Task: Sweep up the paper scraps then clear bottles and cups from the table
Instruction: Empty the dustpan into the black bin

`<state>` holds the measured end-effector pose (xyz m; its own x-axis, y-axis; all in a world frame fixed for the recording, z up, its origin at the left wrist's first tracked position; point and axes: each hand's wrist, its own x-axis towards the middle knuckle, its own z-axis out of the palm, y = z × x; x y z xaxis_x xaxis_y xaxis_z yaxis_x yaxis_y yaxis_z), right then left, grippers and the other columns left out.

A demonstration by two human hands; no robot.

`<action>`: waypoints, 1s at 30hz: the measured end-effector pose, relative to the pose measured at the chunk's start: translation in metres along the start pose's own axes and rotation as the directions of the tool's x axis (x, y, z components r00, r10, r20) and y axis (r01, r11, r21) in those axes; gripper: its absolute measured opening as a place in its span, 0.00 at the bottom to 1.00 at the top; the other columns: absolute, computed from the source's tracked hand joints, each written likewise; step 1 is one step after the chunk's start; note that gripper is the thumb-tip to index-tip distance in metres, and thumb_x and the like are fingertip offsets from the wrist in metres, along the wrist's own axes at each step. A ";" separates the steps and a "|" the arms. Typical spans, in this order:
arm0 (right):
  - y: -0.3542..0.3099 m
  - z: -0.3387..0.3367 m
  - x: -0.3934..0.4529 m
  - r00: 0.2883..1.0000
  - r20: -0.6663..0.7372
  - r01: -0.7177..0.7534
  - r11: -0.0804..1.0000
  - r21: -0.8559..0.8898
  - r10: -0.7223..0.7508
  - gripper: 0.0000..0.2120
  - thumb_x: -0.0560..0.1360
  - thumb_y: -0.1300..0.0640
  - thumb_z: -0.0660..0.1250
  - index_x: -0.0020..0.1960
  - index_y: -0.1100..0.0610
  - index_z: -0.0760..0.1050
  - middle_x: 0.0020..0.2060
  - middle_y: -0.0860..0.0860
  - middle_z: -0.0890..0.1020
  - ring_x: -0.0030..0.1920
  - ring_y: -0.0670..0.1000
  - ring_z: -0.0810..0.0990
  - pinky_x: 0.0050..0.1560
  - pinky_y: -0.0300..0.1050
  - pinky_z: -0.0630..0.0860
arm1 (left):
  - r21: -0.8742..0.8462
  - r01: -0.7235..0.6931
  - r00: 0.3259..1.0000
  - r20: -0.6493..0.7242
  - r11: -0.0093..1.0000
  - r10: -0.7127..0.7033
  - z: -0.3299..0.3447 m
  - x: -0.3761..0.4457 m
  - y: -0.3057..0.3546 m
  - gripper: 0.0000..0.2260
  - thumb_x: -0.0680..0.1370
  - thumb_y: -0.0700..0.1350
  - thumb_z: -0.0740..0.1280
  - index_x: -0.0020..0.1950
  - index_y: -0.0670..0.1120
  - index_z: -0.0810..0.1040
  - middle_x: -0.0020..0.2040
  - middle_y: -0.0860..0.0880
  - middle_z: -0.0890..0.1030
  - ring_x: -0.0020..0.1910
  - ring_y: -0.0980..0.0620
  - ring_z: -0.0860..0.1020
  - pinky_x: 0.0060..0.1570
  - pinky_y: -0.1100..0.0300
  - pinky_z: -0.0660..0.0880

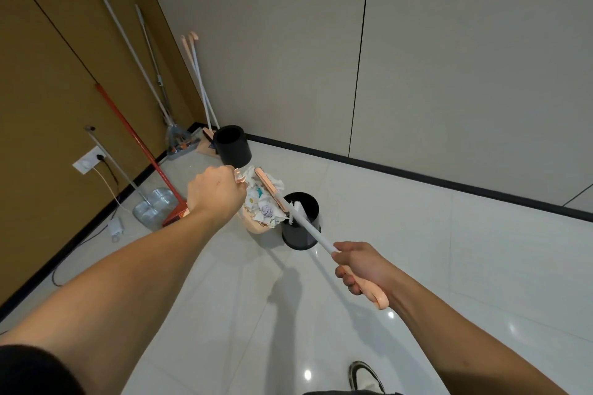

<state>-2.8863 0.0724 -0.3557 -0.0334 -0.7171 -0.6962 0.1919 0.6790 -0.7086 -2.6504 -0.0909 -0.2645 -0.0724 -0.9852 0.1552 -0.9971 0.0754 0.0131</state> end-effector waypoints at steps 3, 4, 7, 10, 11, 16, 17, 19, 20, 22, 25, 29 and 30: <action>-0.002 -0.001 -0.002 1.000 0.000 -0.011 1.000 0.008 0.011 0.11 0.79 0.59 0.65 0.61 0.52 0.72 0.31 0.54 0.74 0.23 0.49 0.66 0.23 0.39 0.63 | -0.008 -0.009 1.000 -0.010 1.000 0.009 0.003 0.000 0.000 0.10 0.77 0.56 0.66 0.46 0.50 0.78 0.32 0.51 0.74 0.30 0.53 0.72 0.25 0.62 0.65; -0.002 -0.002 -0.003 1.000 -0.006 -0.012 1.000 0.005 0.012 0.12 0.80 0.59 0.65 0.62 0.52 0.71 0.31 0.54 0.74 0.23 0.49 0.66 0.23 0.39 0.63 | -0.010 -0.014 1.000 -0.013 1.000 0.014 0.004 0.000 -0.001 0.10 0.77 0.56 0.67 0.46 0.50 0.78 0.32 0.52 0.74 0.30 0.54 0.72 0.25 0.62 0.64; -0.002 -0.005 -0.006 1.000 -0.025 -0.008 1.000 -0.004 0.008 0.16 0.80 0.58 0.64 0.66 0.52 0.69 0.32 0.55 0.74 0.23 0.48 0.67 0.23 0.39 0.63 | 0.004 -0.032 0.999 -0.022 0.999 0.032 0.007 -0.001 -0.001 0.09 0.76 0.56 0.66 0.45 0.51 0.78 0.31 0.52 0.73 0.28 0.54 0.71 0.24 0.63 0.63; -0.004 -0.011 -0.011 0.999 -0.036 -0.005 1.000 0.001 0.005 0.17 0.80 0.58 0.65 0.68 0.53 0.69 0.32 0.54 0.74 0.23 0.48 0.66 0.23 0.39 0.63 | 0.012 -0.026 1.000 -0.017 1.000 0.027 0.009 -0.002 -0.002 0.09 0.76 0.56 0.66 0.45 0.51 0.78 0.30 0.52 0.73 0.28 0.54 0.71 0.24 0.63 0.62; -0.005 -0.013 -0.013 0.999 -0.040 -0.005 1.000 0.001 0.005 0.17 0.80 0.58 0.65 0.68 0.54 0.69 0.32 0.54 0.74 0.23 0.48 0.66 0.22 0.39 0.63 | 0.009 -0.020 1.000 -0.013 1.000 0.020 0.010 -0.003 -0.002 0.09 0.76 0.56 0.66 0.45 0.51 0.77 0.30 0.52 0.73 0.28 0.54 0.71 0.24 0.63 0.62; -0.019 -0.020 -0.019 0.999 -0.050 -0.001 1.000 -0.009 0.001 0.17 0.80 0.59 0.65 0.67 0.54 0.70 0.32 0.55 0.73 0.23 0.48 0.65 0.22 0.39 0.62 | 0.006 -0.024 1.000 -0.011 1.000 0.024 0.010 -0.005 -0.003 0.08 0.76 0.54 0.65 0.43 0.51 0.77 0.31 0.52 0.74 0.28 0.55 0.71 0.24 0.62 0.62; -0.023 -0.021 -0.020 0.999 -0.052 0.002 1.000 -0.014 -0.002 0.16 0.79 0.59 0.65 0.67 0.54 0.70 0.32 0.55 0.73 0.23 0.48 0.65 0.22 0.39 0.62 | 0.010 -0.029 1.000 -0.012 1.000 0.029 0.009 -0.006 -0.002 0.08 0.76 0.53 0.65 0.42 0.51 0.77 0.31 0.52 0.74 0.28 0.55 0.70 0.24 0.62 0.61; -0.031 -0.021 -0.022 0.998 -0.059 0.008 1.000 -0.019 -0.009 0.16 0.79 0.59 0.65 0.66 0.54 0.70 0.33 0.55 0.73 0.23 0.48 0.65 0.22 0.38 0.62 | 0.023 -0.040 0.999 -0.010 0.999 0.040 0.008 -0.007 -0.001 0.08 0.77 0.53 0.65 0.42 0.50 0.77 0.30 0.52 0.73 0.27 0.55 0.69 0.24 0.62 0.59; -0.034 -0.021 -0.023 0.998 -0.062 0.013 1.000 -0.022 -0.014 0.15 0.79 0.59 0.65 0.65 0.54 0.70 0.33 0.55 0.73 0.23 0.48 0.65 0.22 0.38 0.62 | 0.028 -0.044 0.999 -0.010 0.999 0.044 0.007 -0.007 -0.001 0.08 0.77 0.53 0.65 0.43 0.50 0.76 0.31 0.51 0.73 0.27 0.55 0.69 0.24 0.62 0.59; -0.040 -0.020 -0.024 0.997 -0.075 0.018 0.999 -0.031 -0.020 0.14 0.79 0.59 0.65 0.64 0.54 0.71 0.33 0.55 0.73 0.23 0.48 0.65 0.23 0.38 0.62 | 0.034 -0.049 0.999 -0.010 0.998 0.049 0.006 -0.007 0.000 0.08 0.77 0.53 0.64 0.43 0.50 0.77 0.31 0.51 0.74 0.28 0.54 0.70 0.25 0.61 0.60; -0.044 -0.020 -0.022 0.995 -0.095 0.018 0.999 -0.033 -0.021 0.11 0.79 0.60 0.64 0.61 0.54 0.72 0.33 0.55 0.73 0.23 0.48 0.65 0.23 0.38 0.62 | 0.043 -0.068 0.998 -0.014 0.997 0.069 0.006 -0.007 0.000 0.09 0.77 0.54 0.64 0.44 0.50 0.77 0.32 0.51 0.74 0.29 0.54 0.70 0.25 0.61 0.61; -0.045 -0.021 -0.016 0.992 -0.124 0.019 0.999 -0.049 -0.025 0.06 0.79 0.59 0.64 0.55 0.52 0.72 0.31 0.54 0.73 0.23 0.48 0.65 0.23 0.37 0.62 | 0.052 -0.093 0.995 -0.026 0.994 0.094 0.006 -0.007 0.001 0.09 0.77 0.55 0.65 0.46 0.51 0.77 0.32 0.52 0.73 0.29 0.54 0.70 0.25 0.61 0.61; -0.046 -0.022 -0.013 0.991 -0.128 0.022 0.998 -0.052 -0.028 0.06 0.79 0.59 0.64 0.55 0.52 0.72 0.31 0.54 0.73 0.22 0.48 0.66 0.23 0.37 0.63 | 0.053 -0.101 0.994 -0.031 0.993 0.103 0.006 -0.007 0.000 0.09 0.77 0.55 0.65 0.46 0.51 0.77 0.31 0.52 0.73 0.29 0.54 0.70 0.25 0.61 0.61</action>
<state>-2.9160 0.0542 -0.3168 -0.1641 -0.7100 -0.6848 0.1403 0.6703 -0.7287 -2.6505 -0.0853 -0.2717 -0.1736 -0.9670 0.1866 -0.9846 0.1661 -0.0551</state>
